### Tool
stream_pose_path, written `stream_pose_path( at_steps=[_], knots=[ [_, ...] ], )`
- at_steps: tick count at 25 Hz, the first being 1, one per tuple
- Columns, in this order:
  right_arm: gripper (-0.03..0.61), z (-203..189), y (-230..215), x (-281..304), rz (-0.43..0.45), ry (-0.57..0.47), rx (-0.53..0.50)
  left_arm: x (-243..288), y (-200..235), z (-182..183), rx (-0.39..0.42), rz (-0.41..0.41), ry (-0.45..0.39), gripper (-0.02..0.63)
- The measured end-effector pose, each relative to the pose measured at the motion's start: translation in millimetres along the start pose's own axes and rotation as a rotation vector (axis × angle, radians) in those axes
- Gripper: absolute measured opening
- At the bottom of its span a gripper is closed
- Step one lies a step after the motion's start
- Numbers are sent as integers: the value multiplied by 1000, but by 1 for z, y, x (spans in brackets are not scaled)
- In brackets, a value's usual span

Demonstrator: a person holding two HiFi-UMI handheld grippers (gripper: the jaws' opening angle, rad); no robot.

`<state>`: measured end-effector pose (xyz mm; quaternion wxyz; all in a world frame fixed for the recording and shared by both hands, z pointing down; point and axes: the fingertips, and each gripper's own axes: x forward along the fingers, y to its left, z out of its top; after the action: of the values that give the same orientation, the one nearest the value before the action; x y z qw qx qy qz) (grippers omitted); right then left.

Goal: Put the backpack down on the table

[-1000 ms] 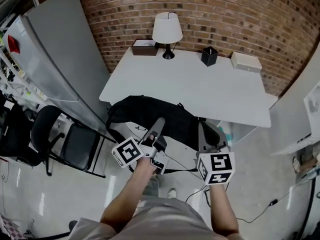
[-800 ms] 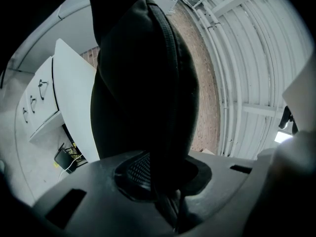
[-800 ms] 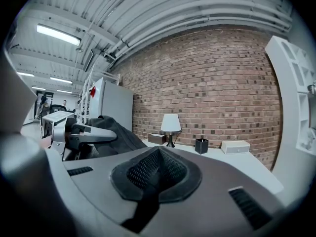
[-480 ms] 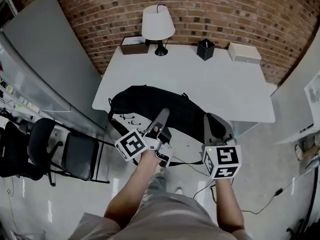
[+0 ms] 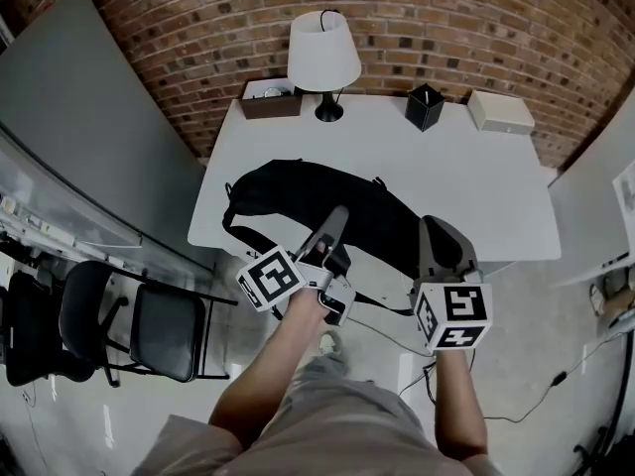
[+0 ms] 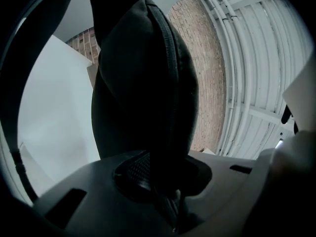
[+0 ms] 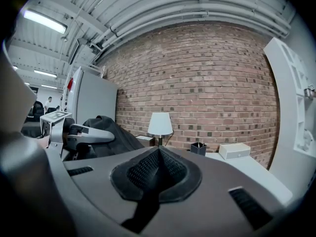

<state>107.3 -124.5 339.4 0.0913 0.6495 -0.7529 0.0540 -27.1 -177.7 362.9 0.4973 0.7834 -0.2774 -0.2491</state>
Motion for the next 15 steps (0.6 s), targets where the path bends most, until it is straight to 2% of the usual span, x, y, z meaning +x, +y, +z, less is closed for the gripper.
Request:
stream_pose_path(
  at_steps=[8, 15],
  knots=[
    [0, 24, 6, 47, -56, -24, 3, 32, 6, 51, 14, -44, 42, 63],
    [0, 26, 9, 66, -102, -22, -3, 51, 16, 65, 12, -62, 81, 63]
  ],
)
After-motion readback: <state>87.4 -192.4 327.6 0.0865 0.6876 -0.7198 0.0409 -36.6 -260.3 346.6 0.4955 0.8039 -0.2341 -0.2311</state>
